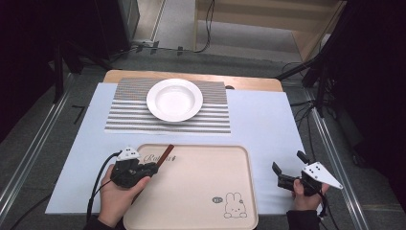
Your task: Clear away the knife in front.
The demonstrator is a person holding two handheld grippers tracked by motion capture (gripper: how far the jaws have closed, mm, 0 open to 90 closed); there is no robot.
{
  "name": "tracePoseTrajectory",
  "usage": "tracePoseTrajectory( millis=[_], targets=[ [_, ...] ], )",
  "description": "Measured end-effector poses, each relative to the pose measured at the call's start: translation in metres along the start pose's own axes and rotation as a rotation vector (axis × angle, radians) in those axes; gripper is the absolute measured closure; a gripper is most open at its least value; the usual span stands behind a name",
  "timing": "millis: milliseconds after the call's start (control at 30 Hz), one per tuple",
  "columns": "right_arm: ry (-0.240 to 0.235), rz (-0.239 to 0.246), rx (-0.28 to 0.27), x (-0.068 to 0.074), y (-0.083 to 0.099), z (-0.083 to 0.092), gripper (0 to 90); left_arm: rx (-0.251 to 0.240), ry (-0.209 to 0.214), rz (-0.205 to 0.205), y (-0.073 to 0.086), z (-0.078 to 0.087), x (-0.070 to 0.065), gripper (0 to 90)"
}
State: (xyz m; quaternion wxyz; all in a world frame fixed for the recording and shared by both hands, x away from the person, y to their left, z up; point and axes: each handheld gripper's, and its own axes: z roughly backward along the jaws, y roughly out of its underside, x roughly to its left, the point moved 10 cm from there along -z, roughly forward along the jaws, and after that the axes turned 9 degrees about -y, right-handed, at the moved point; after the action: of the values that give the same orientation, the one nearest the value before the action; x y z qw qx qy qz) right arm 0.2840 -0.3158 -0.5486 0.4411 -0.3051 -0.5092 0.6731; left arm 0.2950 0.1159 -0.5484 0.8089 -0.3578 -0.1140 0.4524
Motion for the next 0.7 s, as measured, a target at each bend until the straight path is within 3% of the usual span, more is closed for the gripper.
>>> tracePoseTrajectory(
  millis=[200, 700],
  targets=[
    [0.001, 0.001, 0.0, -0.0001, 0.0, -0.0002, 0.0, 0.008, 0.008, 0.005, 0.0047, -0.0026, -0.0003, 76.9],
    [-0.001, 0.002, 0.0, 0.0003, 0.0, -0.0003, 0.0, 0.027, -0.028, -0.024, 0.0111, -0.0087, -0.0019, 76.8]
  ],
)
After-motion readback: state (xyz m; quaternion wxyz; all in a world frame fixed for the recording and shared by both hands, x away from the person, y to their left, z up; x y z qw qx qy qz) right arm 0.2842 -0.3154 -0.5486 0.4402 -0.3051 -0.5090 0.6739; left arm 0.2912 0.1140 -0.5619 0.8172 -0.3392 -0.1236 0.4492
